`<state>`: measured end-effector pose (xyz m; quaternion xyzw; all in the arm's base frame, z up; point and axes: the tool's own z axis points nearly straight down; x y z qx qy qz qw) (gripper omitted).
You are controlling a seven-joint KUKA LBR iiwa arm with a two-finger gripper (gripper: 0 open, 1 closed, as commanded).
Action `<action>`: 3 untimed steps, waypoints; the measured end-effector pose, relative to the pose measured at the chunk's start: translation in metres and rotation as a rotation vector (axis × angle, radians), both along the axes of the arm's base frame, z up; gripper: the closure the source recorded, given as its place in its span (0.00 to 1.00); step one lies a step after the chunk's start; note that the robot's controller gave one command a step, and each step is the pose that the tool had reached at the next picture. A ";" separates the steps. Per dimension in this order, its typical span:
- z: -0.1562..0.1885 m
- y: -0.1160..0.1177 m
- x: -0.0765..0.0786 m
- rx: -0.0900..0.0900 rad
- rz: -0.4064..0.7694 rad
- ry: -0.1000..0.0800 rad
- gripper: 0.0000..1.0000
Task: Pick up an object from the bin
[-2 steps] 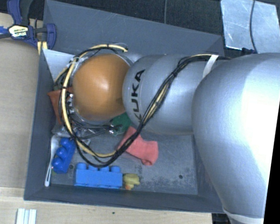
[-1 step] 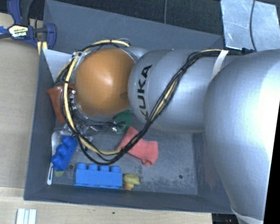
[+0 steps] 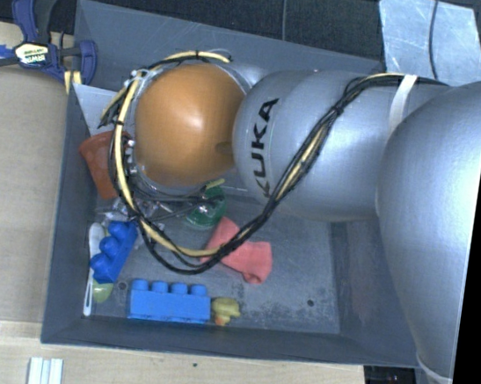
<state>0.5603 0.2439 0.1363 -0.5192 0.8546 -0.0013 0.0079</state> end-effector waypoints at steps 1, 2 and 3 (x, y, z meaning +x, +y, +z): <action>0.033 0.000 0.001 0.001 0.000 -0.003 1.00; 0.058 0.001 0.001 0.003 -0.003 -0.005 1.00; 0.068 0.001 0.002 0.006 -0.004 -0.010 1.00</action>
Offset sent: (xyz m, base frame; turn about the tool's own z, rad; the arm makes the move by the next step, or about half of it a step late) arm 0.0006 0.0002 0.0613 0.0001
